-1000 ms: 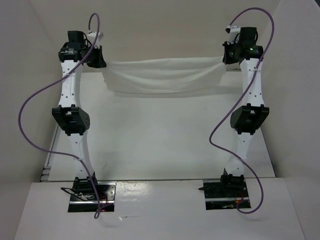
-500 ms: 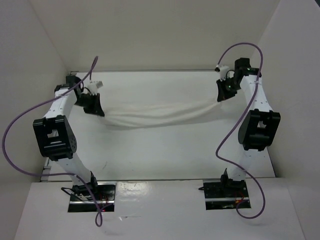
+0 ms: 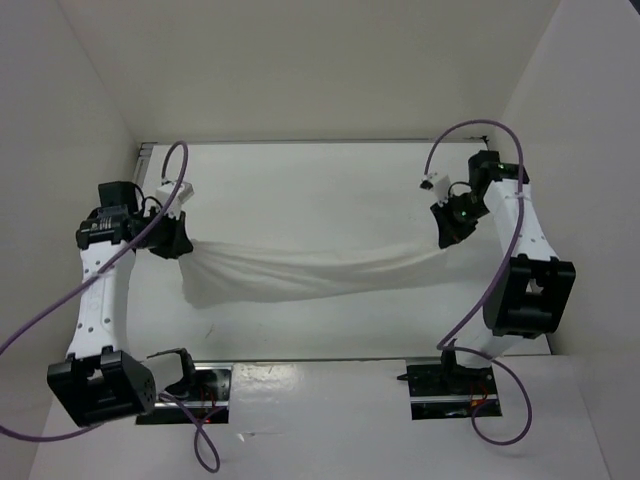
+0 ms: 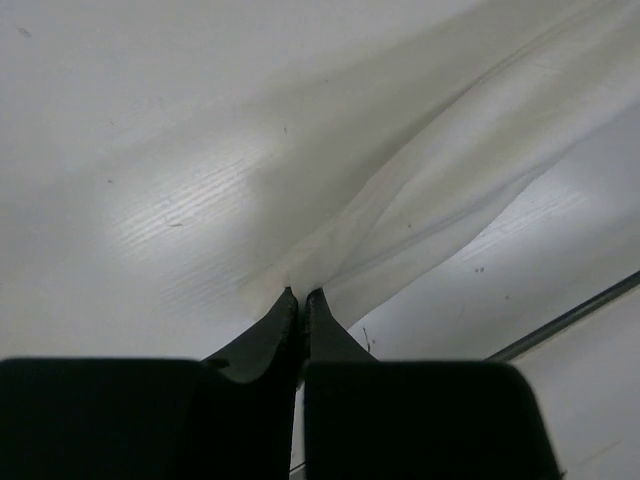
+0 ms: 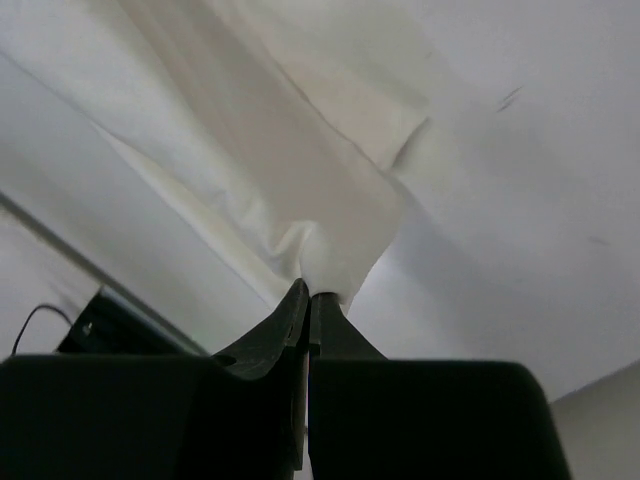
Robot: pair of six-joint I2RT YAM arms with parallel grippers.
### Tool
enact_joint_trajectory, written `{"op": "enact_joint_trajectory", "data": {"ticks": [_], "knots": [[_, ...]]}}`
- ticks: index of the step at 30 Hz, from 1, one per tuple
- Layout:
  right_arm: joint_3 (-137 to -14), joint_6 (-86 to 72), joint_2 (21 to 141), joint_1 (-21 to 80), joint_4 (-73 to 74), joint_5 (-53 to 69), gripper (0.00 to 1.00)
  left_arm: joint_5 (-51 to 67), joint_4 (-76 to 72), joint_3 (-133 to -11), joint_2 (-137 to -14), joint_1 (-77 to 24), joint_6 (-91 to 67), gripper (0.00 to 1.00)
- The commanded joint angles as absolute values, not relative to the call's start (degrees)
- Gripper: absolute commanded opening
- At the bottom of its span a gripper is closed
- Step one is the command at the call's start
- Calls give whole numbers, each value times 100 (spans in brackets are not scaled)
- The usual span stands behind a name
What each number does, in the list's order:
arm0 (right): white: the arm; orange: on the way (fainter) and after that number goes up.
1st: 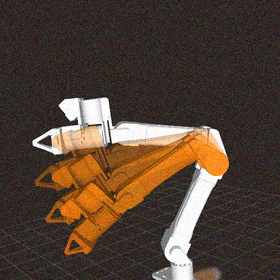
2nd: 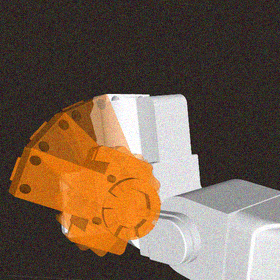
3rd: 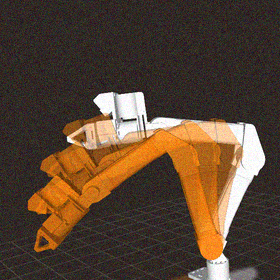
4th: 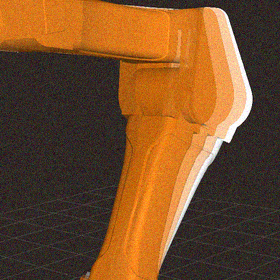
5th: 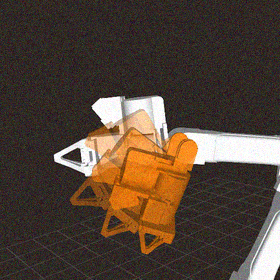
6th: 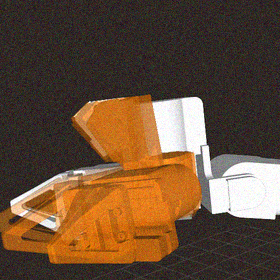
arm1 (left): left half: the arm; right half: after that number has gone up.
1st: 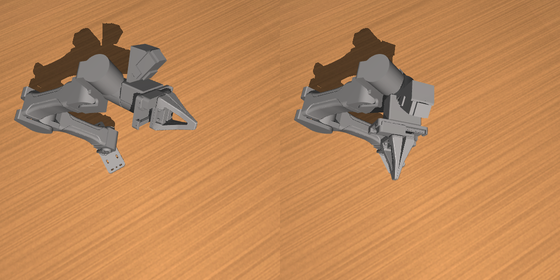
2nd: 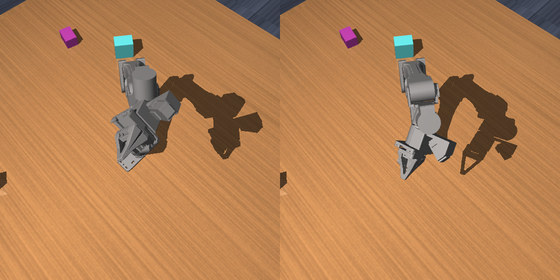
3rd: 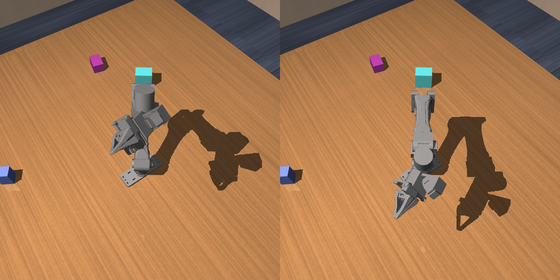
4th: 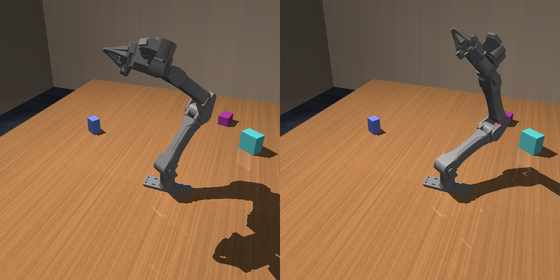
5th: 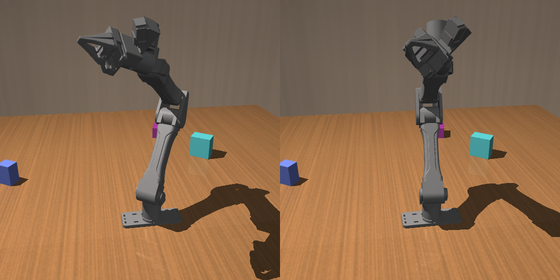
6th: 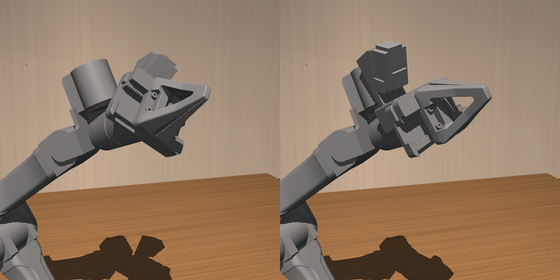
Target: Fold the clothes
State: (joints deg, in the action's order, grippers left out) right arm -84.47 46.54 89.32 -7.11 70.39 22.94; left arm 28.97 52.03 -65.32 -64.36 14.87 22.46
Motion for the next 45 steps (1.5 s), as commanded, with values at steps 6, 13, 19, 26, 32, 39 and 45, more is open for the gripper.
{"op": "enact_joint_trajectory", "data": {"ticks": [6,13,19,26,32,39,45], "knots": [[-8146,5150,9632,-642,7392,2039,0,2619,5423,-6802,-7382,1371,2540,2],[-8403,5098,9808,-642,7444,1979,0,2741,5598,-6979,-7725,1371,2750,2],[-7956,5045,9870,-352,7444,1662,0,2795,6327,-7110,-8104,1371,3269,2],[-7243,4913,10186,561,7444,1135,0,2365,7443,-7409,-8639,1118,3946,9],[-6776,4799,10432,1414,7444,748,0,986,7444,-6830,-8166,494,3946,9],[-7303,4737,10836,1564,7444,870,0,334,7076,-6407,-7980,220,3832,4],[-7576,4737,11320,1634,7444,1063,0,869,6821,-6460,-8664,168,3718,4]]}}
